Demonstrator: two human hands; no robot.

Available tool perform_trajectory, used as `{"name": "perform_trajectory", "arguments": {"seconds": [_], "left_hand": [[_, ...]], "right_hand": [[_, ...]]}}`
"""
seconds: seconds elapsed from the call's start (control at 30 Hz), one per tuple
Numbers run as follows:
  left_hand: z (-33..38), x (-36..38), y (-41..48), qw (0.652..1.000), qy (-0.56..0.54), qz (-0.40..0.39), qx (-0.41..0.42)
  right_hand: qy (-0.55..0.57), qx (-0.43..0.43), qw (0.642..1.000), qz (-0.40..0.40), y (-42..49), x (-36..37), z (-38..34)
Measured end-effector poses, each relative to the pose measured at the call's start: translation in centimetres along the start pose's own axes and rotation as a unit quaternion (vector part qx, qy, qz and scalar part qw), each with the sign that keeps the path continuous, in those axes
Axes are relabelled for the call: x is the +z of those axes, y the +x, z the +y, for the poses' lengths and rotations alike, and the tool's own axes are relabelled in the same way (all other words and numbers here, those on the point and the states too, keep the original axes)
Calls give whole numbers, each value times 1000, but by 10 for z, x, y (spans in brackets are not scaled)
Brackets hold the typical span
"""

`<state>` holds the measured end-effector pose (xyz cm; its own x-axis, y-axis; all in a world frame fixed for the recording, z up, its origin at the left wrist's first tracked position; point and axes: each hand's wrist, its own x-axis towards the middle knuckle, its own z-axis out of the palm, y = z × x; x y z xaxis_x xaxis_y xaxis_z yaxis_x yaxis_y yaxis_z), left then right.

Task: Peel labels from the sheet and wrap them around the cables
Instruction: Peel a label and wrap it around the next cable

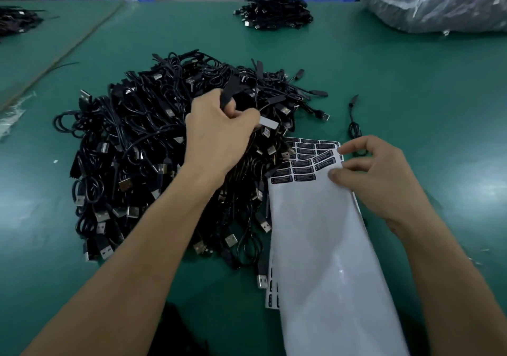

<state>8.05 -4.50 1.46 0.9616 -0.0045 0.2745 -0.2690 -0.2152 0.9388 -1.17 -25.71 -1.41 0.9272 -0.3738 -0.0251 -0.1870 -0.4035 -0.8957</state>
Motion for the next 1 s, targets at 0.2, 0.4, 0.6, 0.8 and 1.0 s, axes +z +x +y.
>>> {"name": "perform_trajectory", "arguments": {"seconds": [0.2, 0.4, 0.6, 0.8, 1.0], "left_hand": [[0, 1, -1, 1000, -8, -1, -12], [6, 4, -6, 998, 7, -58, -16], [3, 9, -10, 994, 26, -101, -23], [3, 10, -13, 991, 41, -124, -21], [6, 13, -18, 984, 92, -153, 5]], "right_hand": [[11, -21, 1000, -16, -1, 5, -3], [-22, -27, 998, -43, -3, 15, -4], [-150, -31, 988, -4, -3, 9, 1], [-123, -148, 979, 62, -8, 17, -11], [17, -167, 986, -4, -14, 36, -19]]}}
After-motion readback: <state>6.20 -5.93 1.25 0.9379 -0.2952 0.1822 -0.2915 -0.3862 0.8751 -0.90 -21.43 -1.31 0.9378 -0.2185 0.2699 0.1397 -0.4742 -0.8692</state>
